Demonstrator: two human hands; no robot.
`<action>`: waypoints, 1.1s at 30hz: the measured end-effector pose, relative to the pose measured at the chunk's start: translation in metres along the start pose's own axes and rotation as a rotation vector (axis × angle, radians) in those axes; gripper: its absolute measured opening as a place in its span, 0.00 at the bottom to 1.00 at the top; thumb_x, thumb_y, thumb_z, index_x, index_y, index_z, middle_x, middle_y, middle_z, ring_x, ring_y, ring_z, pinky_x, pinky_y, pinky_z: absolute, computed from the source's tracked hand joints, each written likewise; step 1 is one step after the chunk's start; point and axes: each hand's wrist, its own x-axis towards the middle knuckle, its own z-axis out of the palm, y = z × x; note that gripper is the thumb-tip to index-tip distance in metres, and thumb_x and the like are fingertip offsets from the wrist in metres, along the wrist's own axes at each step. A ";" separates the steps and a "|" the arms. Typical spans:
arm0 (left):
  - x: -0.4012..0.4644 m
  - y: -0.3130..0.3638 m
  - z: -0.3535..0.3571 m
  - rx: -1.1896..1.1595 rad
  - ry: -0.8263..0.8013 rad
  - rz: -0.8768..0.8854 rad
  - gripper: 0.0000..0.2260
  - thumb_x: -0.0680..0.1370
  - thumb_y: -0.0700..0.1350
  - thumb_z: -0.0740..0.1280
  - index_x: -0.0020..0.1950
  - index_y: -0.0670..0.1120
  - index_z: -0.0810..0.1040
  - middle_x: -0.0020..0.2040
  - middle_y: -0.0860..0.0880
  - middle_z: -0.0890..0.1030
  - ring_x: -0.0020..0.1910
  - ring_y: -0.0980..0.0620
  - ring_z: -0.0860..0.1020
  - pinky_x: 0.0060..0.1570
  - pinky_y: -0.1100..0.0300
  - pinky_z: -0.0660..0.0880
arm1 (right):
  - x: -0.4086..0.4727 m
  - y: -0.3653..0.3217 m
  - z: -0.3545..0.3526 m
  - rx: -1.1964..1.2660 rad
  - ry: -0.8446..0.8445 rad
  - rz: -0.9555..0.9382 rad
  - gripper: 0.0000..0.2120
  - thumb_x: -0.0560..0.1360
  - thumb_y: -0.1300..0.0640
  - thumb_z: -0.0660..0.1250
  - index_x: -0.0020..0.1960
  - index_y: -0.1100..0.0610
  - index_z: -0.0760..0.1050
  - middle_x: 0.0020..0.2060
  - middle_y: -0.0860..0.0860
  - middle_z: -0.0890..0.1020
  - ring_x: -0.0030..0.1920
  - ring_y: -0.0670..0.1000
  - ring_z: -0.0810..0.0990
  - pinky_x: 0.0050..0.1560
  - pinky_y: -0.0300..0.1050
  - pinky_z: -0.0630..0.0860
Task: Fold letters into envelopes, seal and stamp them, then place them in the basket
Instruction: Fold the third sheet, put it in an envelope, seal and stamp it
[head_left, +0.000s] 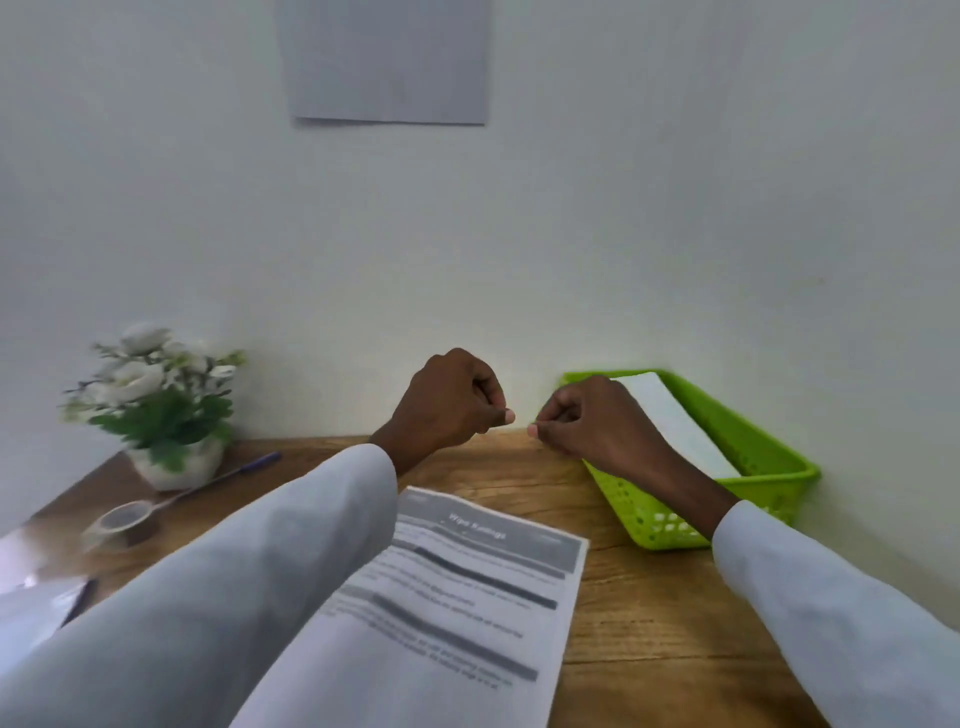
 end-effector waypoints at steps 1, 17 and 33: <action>-0.012 -0.009 -0.010 0.037 -0.025 -0.010 0.07 0.67 0.47 0.79 0.36 0.46 0.84 0.30 0.52 0.83 0.27 0.62 0.78 0.33 0.66 0.70 | -0.006 -0.008 0.010 -0.031 -0.060 -0.017 0.05 0.68 0.53 0.75 0.35 0.52 0.83 0.27 0.45 0.83 0.28 0.39 0.78 0.39 0.42 0.78; -0.124 -0.097 -0.036 0.424 -0.455 -0.240 0.34 0.68 0.69 0.70 0.66 0.51 0.69 0.63 0.50 0.72 0.59 0.50 0.68 0.53 0.56 0.67 | -0.042 -0.029 0.070 -0.411 -0.531 -0.125 0.36 0.66 0.28 0.69 0.67 0.47 0.74 0.62 0.47 0.77 0.60 0.50 0.75 0.58 0.49 0.75; -0.118 -0.126 -0.030 -0.283 -0.193 -0.532 0.32 0.62 0.47 0.82 0.62 0.52 0.74 0.54 0.53 0.81 0.50 0.59 0.79 0.43 0.66 0.77 | -0.005 -0.033 0.103 -0.264 -0.556 -0.248 0.34 0.69 0.30 0.69 0.68 0.49 0.74 0.62 0.45 0.78 0.60 0.49 0.76 0.58 0.50 0.75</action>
